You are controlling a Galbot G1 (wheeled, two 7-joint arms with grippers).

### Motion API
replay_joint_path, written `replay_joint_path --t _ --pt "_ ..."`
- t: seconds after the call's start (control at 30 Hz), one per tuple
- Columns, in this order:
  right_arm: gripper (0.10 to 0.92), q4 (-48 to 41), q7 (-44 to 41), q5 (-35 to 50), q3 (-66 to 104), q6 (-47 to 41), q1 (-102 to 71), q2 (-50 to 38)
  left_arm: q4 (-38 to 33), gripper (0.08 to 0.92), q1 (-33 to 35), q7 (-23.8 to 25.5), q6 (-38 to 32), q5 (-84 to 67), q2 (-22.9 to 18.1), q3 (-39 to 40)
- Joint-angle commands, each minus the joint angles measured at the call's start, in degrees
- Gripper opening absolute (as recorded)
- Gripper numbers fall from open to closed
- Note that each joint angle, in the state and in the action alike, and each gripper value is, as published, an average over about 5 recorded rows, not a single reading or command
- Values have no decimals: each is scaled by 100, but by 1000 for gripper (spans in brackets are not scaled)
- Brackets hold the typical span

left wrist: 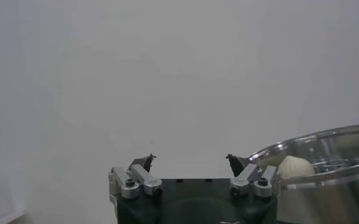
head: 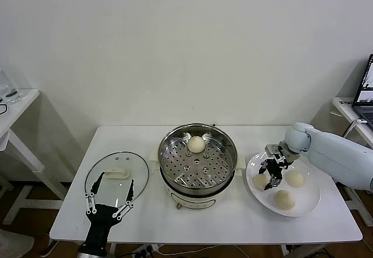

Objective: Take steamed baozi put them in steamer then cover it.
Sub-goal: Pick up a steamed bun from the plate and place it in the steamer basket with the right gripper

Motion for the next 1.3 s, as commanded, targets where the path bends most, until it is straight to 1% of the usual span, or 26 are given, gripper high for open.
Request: replay_joint_path --t 0.03,0.1,0.23,0.3,0.4,0.6,0.77,1.0,1.3 --pt "649 213 -423 -56 143 43 584 -57 -7 823 -5 0 5 1 13 13" --pt "649 225 -813 -15 137 84 1054 20 -9 823 -18 0 9 2 26 26" --pt "653 248 -1512 405 -355 94 2307 420 -30 823 -49 0 21 3 41 59" --pt "653 309 -1691 654 -625 59 2822 674 -49 823 -57 0 25 5 46 75" --pt "653 515 -1725 1108 -988 -73 3306 1058 -68 823 -71 -1 28 11 55 99" --pt "653 959 -1275 1959 -1505 -468 3560 1829 -6 823 -153 -1 25 20 55 164" --pt "653 955 -783 2333 -1840 -755 3475 2523 84 823 -251 -3 17 23 44 255" --pt "649 610 -262 2388 -2114 -937 3045 3264 72 823 -312 -7 13 20 31 286" --pt "651 432 232 2359 -2206 -1090 2449 3582 96 823 -319 17 12 47 31 318"
